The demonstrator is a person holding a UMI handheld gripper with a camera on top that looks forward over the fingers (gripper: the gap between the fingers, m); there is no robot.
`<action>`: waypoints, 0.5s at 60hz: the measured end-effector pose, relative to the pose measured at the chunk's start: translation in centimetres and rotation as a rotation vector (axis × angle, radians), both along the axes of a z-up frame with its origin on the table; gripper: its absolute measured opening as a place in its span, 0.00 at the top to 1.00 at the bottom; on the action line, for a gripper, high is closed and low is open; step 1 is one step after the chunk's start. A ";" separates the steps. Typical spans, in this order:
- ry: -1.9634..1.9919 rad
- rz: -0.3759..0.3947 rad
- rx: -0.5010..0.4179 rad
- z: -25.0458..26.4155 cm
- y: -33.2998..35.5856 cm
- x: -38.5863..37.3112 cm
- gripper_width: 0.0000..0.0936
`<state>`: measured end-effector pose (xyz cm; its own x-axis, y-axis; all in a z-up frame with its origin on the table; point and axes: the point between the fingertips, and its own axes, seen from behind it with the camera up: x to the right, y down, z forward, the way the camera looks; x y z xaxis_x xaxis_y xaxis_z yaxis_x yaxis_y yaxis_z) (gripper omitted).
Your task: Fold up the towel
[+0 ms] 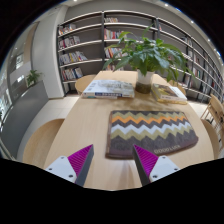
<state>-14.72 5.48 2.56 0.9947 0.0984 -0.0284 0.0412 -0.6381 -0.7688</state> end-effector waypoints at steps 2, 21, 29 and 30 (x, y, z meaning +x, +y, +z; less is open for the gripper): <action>0.004 0.002 0.005 -0.2 1.9 -0.7 0.16; -0.123 -0.076 -0.023 -3.0 8.9 0.8 0.69; -0.180 -0.070 0.004 -3.1 8.9 1.8 0.92; -0.184 -0.069 0.003 -3.1 9.0 1.8 0.94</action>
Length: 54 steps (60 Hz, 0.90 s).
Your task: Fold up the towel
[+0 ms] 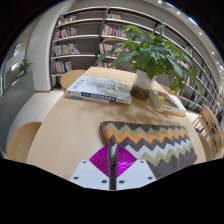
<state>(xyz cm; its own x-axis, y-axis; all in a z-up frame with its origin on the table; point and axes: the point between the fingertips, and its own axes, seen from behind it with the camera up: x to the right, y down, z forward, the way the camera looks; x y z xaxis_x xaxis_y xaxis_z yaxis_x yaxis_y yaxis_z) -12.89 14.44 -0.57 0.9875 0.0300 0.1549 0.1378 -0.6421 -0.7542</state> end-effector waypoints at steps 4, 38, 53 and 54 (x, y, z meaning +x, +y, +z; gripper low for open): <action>0.015 0.020 -0.037 0.2 -0.2 0.1 0.96; 0.005 0.031 -0.009 5.7 0.7 25.9 0.63; 0.033 0.068 0.037 9.4 -1.4 27.1 0.26; 0.034 0.065 0.049 10.4 -1.7 27.1 0.24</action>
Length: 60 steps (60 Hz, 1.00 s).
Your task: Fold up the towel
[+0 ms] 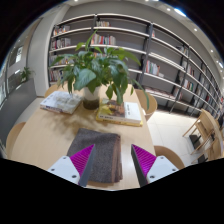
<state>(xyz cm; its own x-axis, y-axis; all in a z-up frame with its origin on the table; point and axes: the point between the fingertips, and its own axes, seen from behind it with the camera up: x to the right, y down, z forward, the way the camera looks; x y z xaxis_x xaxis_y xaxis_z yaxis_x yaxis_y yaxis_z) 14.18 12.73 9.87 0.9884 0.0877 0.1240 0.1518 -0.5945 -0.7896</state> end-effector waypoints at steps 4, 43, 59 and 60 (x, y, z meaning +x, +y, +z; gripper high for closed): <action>0.017 -0.010 0.060 4.4 -1.0 -0.3 0.18; 0.126 -0.034 0.204 18.0 -24.8 -6.5 0.17; 0.132 -0.041 0.245 20.6 -28.5 -8.5 0.17; 0.130 -0.041 0.244 20.6 -28.7 -8.5 0.17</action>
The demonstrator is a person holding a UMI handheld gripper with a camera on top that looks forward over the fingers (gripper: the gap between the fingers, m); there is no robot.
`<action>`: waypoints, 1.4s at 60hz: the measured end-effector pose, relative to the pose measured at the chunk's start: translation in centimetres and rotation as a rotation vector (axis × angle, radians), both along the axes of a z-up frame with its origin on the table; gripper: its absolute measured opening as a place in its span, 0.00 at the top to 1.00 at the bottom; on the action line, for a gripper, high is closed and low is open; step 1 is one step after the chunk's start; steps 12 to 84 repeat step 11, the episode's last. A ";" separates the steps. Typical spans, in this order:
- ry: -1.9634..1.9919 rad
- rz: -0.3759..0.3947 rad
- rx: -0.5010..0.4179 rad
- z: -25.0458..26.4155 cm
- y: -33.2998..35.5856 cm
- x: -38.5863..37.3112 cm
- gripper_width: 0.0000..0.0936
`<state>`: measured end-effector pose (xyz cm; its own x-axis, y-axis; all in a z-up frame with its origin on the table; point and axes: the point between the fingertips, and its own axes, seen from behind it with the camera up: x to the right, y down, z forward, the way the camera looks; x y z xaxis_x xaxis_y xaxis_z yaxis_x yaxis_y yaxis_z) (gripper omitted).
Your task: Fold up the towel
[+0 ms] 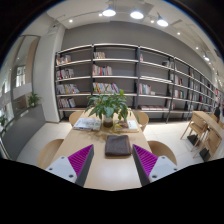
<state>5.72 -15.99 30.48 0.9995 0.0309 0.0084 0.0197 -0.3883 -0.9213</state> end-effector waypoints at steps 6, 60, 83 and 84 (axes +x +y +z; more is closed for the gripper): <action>0.005 0.007 0.006 0.4 -0.6 -0.3 0.17; 0.001 0.004 0.006 0.5 -1.0 -0.2 0.18; 0.001 0.004 0.006 0.5 -1.0 -0.2 0.18; 0.001 0.004 0.006 0.5 -1.0 -0.2 0.18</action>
